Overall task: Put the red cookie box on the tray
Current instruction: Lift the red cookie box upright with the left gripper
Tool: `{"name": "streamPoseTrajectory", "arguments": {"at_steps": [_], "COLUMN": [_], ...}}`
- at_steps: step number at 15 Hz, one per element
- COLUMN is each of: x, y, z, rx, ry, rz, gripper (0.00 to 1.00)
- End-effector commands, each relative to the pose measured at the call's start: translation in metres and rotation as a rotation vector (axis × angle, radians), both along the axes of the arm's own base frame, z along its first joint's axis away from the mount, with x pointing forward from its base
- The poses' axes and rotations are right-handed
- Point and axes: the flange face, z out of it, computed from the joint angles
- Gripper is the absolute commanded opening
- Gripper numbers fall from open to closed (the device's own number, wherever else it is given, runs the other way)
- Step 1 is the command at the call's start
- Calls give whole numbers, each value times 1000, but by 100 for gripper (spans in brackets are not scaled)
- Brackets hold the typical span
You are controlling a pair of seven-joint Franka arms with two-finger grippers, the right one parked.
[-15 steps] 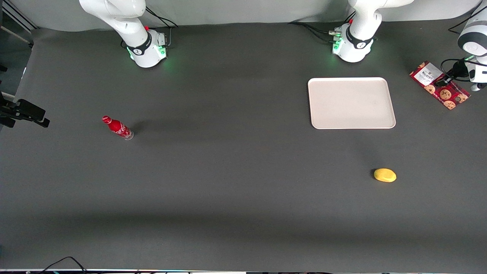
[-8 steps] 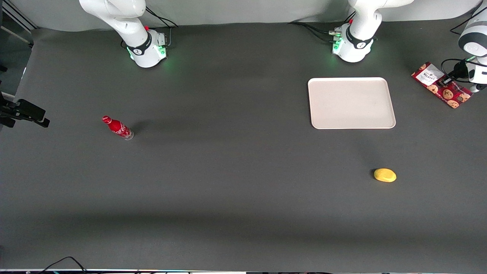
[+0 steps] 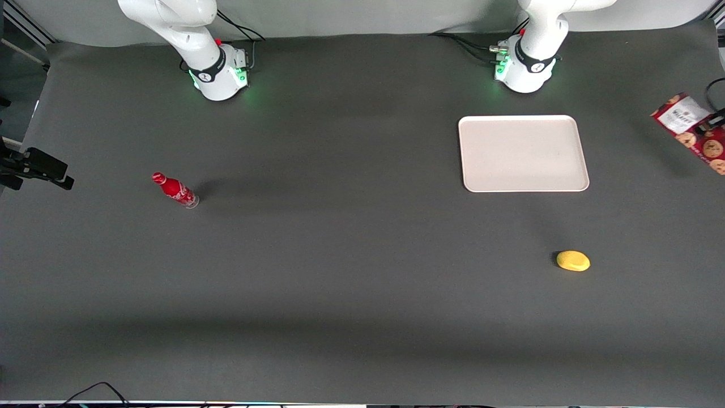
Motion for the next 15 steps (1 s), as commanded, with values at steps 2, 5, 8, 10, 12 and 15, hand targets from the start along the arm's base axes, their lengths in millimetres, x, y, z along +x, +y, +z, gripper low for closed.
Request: {"name": "streamPoseTrajectory", "arguments": {"at_steps": [2,5,8,10,12,15], "x": [42,60,86,107,123,148], "y": [19,6,-29,-71,-125,-198], "z": [127,188,194,202,199,193], "rx": [7,-13,-26,-23,-33,-21], "ry": [71,108,120,130,141,174], "rz": [-92,-111,-193,-256,-272,-283], "gripper": [0,0,0,0,0,0]}}
